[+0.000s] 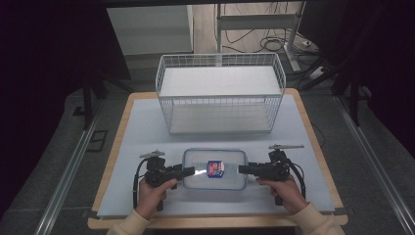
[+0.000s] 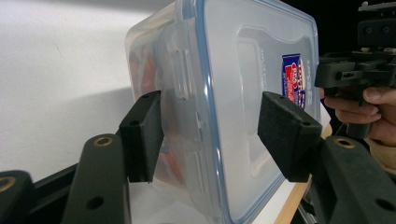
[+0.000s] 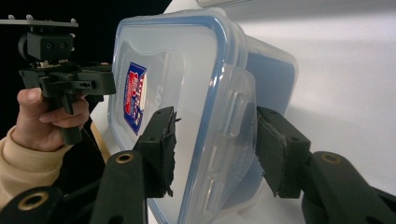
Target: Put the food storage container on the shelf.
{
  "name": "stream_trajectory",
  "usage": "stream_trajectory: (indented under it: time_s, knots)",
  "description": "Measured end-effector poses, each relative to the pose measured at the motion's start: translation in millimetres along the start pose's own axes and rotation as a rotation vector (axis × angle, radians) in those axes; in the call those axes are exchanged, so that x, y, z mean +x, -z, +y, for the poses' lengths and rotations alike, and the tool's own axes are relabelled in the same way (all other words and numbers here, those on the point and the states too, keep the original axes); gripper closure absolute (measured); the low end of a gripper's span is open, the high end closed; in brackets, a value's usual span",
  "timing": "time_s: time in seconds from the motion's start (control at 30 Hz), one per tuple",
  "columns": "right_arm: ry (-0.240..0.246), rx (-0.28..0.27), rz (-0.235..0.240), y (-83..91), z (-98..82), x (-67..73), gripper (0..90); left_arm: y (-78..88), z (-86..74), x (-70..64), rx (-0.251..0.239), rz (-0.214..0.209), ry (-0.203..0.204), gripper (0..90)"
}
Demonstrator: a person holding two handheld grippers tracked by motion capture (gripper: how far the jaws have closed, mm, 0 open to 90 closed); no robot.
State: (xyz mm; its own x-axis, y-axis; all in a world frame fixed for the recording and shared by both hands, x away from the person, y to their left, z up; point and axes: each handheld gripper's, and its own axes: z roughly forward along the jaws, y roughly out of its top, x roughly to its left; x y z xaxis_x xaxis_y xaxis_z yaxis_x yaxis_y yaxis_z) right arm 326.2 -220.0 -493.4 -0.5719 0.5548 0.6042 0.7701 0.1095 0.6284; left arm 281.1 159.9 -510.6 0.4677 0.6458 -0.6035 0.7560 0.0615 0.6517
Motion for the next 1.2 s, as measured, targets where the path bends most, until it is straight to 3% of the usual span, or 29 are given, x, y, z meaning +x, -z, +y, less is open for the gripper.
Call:
stream_trajectory:
  time_s: [0.6, 1.2]
  knots:
    - [0.018, -0.032, 0.002, 5.8, -1.6, 3.4, 52.3, 2.2, -1.2, -9.3, -0.02, 0.026, -0.045, 43.5]
    - [0.065, -0.074, 0.023, 14.7, 7.6, 11.9, 52.3, 14.8, 10.0, -21.1, -0.078, 0.015, -0.079, 45.6]
